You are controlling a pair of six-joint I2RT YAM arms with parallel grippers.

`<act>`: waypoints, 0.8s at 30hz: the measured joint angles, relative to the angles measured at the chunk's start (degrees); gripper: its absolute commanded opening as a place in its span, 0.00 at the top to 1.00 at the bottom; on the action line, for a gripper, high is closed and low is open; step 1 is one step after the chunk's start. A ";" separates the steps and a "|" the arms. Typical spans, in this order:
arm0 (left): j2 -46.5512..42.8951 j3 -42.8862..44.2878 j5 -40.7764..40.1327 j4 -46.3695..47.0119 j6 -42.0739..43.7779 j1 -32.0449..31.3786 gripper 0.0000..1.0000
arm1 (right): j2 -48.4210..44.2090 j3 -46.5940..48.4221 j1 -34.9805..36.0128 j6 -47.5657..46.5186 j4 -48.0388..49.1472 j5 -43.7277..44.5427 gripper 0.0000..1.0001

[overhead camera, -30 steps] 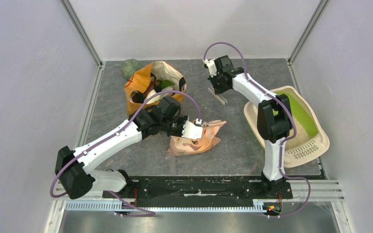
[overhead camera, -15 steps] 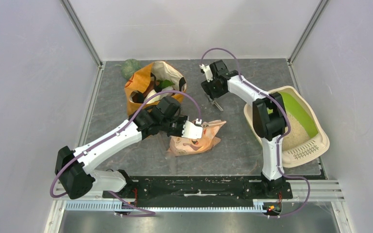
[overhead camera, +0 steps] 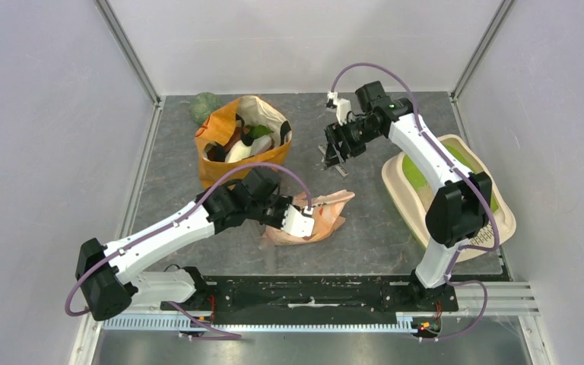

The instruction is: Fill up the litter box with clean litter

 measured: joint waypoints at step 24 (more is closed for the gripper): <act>-0.50 -2.69 -2.86 -1.75 5.27 -4.63 0.68 | 5.70 -5.25 4.13 -11.52 -16.20 -18.29 0.11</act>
